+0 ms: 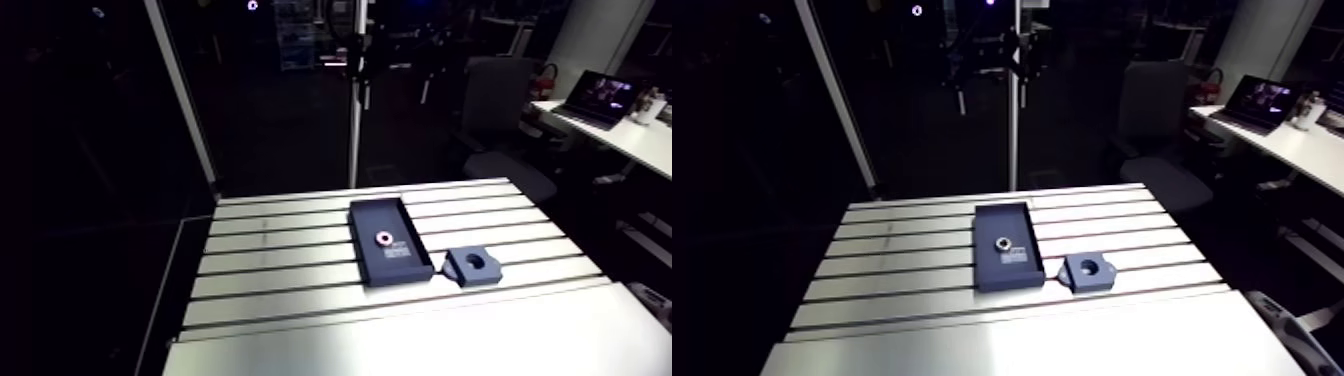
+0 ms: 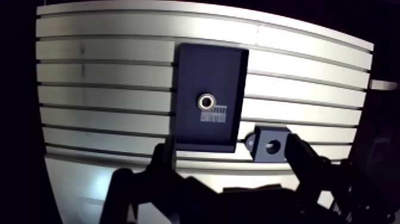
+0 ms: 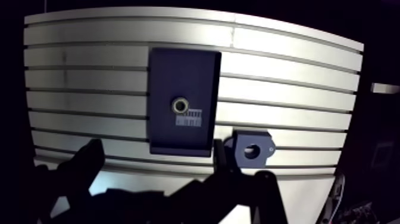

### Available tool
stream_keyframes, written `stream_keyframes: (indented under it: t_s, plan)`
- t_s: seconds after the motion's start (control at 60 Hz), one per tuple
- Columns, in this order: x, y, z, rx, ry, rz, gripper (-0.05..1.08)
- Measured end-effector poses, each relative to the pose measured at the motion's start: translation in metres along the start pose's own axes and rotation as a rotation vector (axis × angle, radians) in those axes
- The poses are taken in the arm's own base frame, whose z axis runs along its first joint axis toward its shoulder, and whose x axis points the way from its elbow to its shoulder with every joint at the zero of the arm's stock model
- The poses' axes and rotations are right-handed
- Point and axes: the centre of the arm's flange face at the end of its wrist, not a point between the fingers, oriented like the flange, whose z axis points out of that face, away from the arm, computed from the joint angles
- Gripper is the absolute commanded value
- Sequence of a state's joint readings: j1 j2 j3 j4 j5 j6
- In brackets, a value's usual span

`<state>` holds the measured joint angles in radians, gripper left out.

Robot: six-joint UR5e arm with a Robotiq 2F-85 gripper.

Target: Pick up the bearing and press it into the housing until flush.

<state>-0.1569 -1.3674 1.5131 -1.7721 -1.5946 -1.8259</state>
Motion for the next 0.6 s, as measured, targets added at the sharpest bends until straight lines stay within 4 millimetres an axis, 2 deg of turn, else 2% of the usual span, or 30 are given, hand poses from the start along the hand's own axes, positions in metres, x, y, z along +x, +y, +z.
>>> stream_keyframes:
  t_s: [0.167, 0.6]
  plan:
    - [-0.006, 0.003, 0.028, 0.004, -0.017, 0.009, 0.01]
    - [-0.017, 0.002, 0.083, 0.018, -0.057, 0.048, 0.03]
